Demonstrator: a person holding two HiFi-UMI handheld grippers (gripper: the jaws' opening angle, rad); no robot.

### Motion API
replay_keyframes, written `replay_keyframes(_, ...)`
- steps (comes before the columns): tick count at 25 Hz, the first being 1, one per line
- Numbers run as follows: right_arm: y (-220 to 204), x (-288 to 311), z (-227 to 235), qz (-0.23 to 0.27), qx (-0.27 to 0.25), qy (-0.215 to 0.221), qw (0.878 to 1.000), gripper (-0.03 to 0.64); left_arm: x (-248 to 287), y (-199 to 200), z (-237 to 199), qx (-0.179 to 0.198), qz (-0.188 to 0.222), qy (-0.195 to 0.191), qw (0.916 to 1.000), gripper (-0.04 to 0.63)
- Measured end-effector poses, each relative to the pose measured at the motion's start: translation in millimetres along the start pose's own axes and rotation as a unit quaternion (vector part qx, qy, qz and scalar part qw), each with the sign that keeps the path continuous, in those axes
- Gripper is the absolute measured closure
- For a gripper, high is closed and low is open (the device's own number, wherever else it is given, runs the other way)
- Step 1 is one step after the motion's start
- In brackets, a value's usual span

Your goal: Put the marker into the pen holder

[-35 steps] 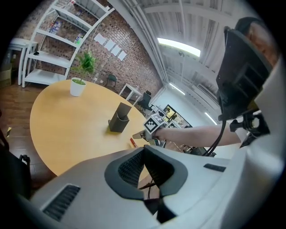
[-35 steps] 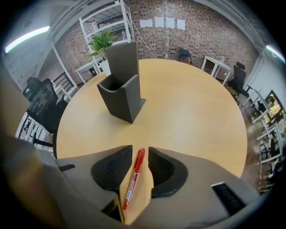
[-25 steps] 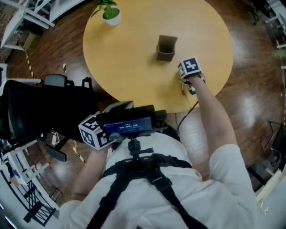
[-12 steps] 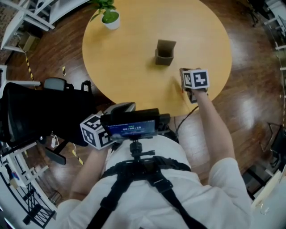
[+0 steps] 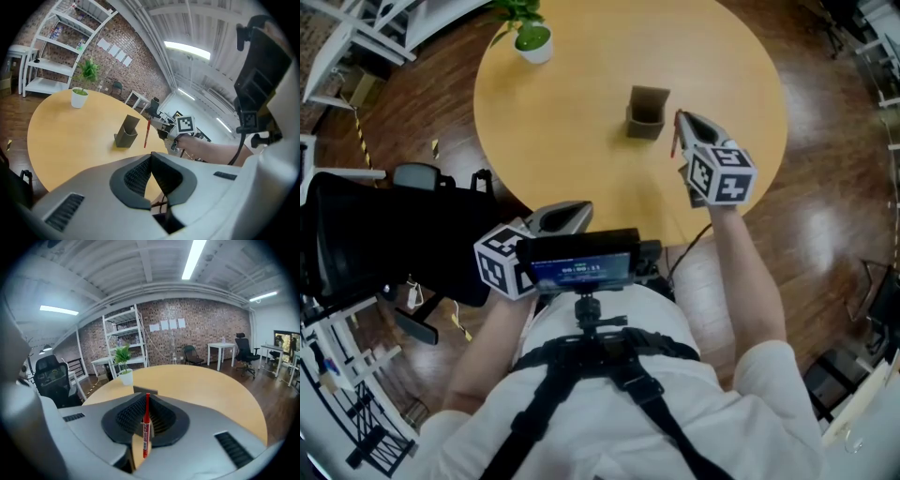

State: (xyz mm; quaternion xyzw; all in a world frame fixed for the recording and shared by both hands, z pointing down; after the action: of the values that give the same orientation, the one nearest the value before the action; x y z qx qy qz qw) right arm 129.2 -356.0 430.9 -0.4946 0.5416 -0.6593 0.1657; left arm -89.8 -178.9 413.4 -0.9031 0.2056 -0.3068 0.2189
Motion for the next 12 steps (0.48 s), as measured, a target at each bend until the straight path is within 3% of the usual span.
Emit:
replay_keyframes(4, 38, 11, -2, 0.057, -0.02, -0.012, 0.998, 0.597, 18, 24, 5, 0.008, 0.02, -0.008, 0.9997, 0.601)
replay_keyframes(12, 60, 39, 6, 0.095, -0.017, -0.039, 0.995, 0.597, 44, 53, 11, 0.028, 0.042, -0.02, 0.9985, 0.601)
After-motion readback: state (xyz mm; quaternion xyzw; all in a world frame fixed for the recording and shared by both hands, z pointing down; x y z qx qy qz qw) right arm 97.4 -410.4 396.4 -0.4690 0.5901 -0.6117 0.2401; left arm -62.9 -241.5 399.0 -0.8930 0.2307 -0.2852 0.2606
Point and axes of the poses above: the fingertips, and each gripper's own axes: x forward along the fingers, z to its right, y out of its top, the point moved 5 cm from there along -x, backward along the fingers, and after that the axes turned 14 degrees about -x, right-handed, at the moved point
